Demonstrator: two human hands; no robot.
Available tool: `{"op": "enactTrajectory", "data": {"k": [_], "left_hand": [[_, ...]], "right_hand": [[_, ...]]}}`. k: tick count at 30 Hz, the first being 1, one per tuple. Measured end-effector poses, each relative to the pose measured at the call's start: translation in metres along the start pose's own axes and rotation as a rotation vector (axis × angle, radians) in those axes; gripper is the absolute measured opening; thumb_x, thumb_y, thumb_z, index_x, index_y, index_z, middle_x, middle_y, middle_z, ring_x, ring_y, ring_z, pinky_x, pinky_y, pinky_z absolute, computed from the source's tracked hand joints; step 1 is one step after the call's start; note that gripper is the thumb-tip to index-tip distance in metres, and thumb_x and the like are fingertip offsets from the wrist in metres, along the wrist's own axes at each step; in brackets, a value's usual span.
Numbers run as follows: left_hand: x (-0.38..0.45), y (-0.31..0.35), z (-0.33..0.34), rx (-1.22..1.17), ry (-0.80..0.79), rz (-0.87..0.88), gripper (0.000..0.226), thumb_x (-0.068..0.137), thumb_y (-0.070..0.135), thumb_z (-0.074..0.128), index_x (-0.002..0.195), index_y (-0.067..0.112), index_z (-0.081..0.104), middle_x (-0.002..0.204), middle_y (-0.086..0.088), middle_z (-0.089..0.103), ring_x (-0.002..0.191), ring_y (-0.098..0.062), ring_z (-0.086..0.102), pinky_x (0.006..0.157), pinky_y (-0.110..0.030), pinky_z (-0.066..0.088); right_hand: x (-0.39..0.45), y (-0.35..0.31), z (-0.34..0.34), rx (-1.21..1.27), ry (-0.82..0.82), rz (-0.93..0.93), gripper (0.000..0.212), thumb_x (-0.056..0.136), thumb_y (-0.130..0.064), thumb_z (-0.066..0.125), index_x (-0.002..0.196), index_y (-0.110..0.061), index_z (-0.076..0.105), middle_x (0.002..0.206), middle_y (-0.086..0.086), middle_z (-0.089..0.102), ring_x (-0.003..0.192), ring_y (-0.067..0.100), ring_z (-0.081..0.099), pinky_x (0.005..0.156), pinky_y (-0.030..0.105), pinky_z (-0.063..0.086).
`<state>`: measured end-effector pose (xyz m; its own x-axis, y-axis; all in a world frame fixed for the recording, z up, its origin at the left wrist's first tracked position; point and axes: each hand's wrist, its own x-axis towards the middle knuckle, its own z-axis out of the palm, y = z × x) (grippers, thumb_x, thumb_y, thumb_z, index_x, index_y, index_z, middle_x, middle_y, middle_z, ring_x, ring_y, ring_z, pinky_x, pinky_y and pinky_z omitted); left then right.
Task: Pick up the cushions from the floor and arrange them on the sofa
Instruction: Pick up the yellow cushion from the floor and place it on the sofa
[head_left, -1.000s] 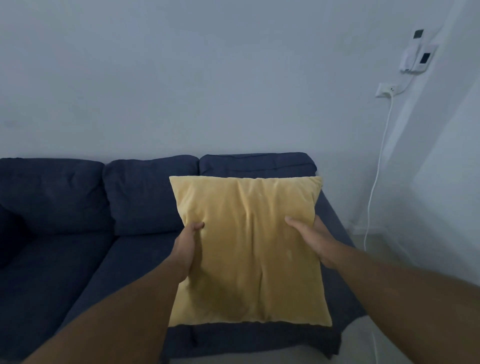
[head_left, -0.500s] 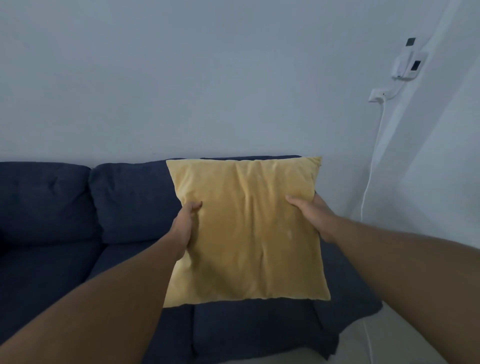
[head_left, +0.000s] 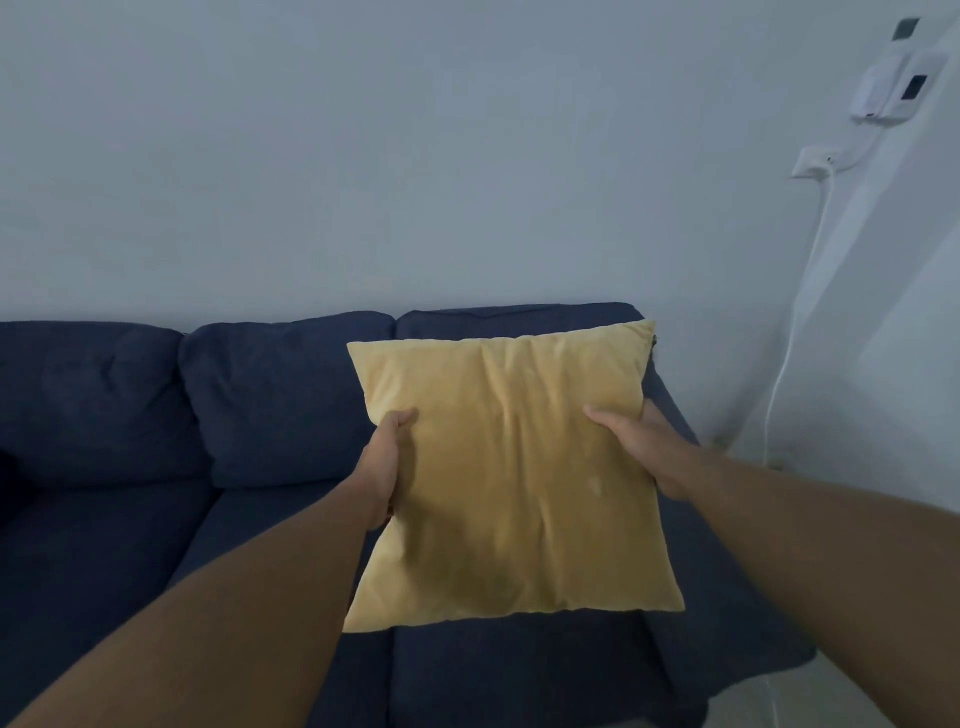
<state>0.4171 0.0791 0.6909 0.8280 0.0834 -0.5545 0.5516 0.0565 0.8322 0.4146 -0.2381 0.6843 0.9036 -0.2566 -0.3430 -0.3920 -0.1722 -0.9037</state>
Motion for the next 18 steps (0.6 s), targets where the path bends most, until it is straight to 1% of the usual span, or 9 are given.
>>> {"op": "enactTrajectory", "data": {"k": [2, 4, 7, 8, 10, 12, 14, 16, 18], "left_hand": [[0.019, 0.002, 0.013, 0.007, 0.001, -0.009, 0.033, 0.096, 0.061, 0.053, 0.099, 0.028, 0.058, 0.109, -0.002, 0.062, 0.095, -0.025, 0.057, 0.105, -0.050, 0.041], [0.040, 0.005, 0.026, 0.008, 0.021, -0.021, 0.029, 0.098, 0.058, 0.053, 0.093, 0.030, 0.056, 0.108, -0.001, 0.061, 0.096, -0.024, 0.056, 0.106, -0.049, 0.040], [0.072, 0.011, 0.043, -0.003, 0.032, -0.057, 0.028, 0.097, 0.058, 0.053, 0.099, 0.031, 0.063, 0.126, -0.005, 0.064, 0.120, -0.032, 0.057, 0.118, -0.053, 0.038], [0.082, 0.013, 0.048, -0.010, 0.043, -0.059, 0.029, 0.097, 0.057, 0.054, 0.100, 0.031, 0.065, 0.128, -0.004, 0.065, 0.123, -0.032, 0.058, 0.118, -0.053, 0.039], [0.103, 0.016, 0.060, -0.024, 0.069, -0.063, 0.030, 0.096, 0.056, 0.056, 0.101, 0.029, 0.069, 0.122, -0.004, 0.070, 0.112, -0.029, 0.063, 0.111, -0.050, 0.044], [0.122, 0.016, 0.070, -0.012, 0.106, -0.074, 0.029, 0.096, 0.056, 0.058, 0.100, 0.029, 0.068, 0.114, -0.002, 0.069, 0.102, -0.026, 0.062, 0.106, -0.048, 0.046], [0.137, 0.016, 0.077, -0.015, 0.128, -0.097, 0.036, 0.089, 0.061, 0.063, 0.105, 0.028, 0.067, 0.115, -0.003, 0.067, 0.106, -0.029, 0.061, 0.112, -0.052, 0.044], [0.153, 0.014, 0.084, -0.022, 0.133, -0.139, 0.058, 0.076, 0.067, 0.068, 0.118, 0.027, 0.068, 0.122, -0.007, 0.068, 0.115, -0.034, 0.062, 0.114, -0.055, 0.044], [0.165, 0.012, 0.091, -0.036, 0.139, -0.170, 0.066, 0.068, 0.070, 0.069, 0.119, 0.028, 0.069, 0.125, -0.008, 0.070, 0.116, -0.035, 0.064, 0.113, -0.056, 0.046]], "right_hand": [[0.024, 0.005, 0.002, 0.006, -0.017, 0.019, 0.097, 0.088, -0.055, 0.080, 0.162, -0.019, 0.028, 0.149, 0.004, 0.049, 0.134, 0.032, 0.052, 0.113, 0.055, 0.042], [0.050, 0.010, 0.005, 0.018, -0.018, 0.024, 0.100, 0.085, -0.058, 0.081, 0.161, -0.020, 0.029, 0.149, 0.002, 0.050, 0.131, 0.031, 0.053, 0.113, 0.055, 0.043], [0.093, 0.015, 0.003, 0.042, -0.032, 0.056, 0.103, 0.083, -0.062, 0.081, 0.162, -0.021, 0.030, 0.150, 0.004, 0.052, 0.134, 0.032, 0.054, 0.115, 0.058, 0.043], [0.105, 0.017, 0.002, 0.060, -0.036, 0.074, 0.102, 0.082, -0.063, 0.080, 0.161, -0.020, 0.031, 0.148, 0.004, 0.053, 0.132, 0.032, 0.055, 0.114, 0.059, 0.043], [0.128, 0.020, -0.003, 0.107, -0.041, 0.125, 0.099, 0.084, -0.065, 0.078, 0.160, -0.019, 0.033, 0.145, 0.007, 0.055, 0.127, 0.032, 0.057, 0.110, 0.058, 0.046], [0.148, 0.023, -0.008, 0.164, -0.034, 0.177, 0.099, 0.086, -0.067, 0.075, 0.160, -0.018, 0.031, 0.139, 0.008, 0.055, 0.119, 0.032, 0.057, 0.100, 0.054, 0.049], [0.165, 0.028, -0.011, 0.189, -0.038, 0.214, 0.102, 0.087, -0.067, 0.074, 0.162, -0.018, 0.027, 0.135, 0.008, 0.053, 0.117, 0.032, 0.056, 0.095, 0.052, 0.048], [0.179, 0.035, -0.010, 0.182, -0.022, 0.232, 0.106, 0.087, -0.067, 0.074, 0.165, -0.018, 0.020, 0.147, 0.012, 0.049, 0.130, 0.035, 0.053, 0.102, 0.054, 0.045], [0.194, 0.044, -0.006, 0.174, 0.005, 0.234, 0.108, 0.087, -0.066, 0.075, 0.165, -0.019, 0.016, 0.158, 0.011, 0.043, 0.141, 0.037, 0.047, 0.113, 0.056, 0.041]]}}
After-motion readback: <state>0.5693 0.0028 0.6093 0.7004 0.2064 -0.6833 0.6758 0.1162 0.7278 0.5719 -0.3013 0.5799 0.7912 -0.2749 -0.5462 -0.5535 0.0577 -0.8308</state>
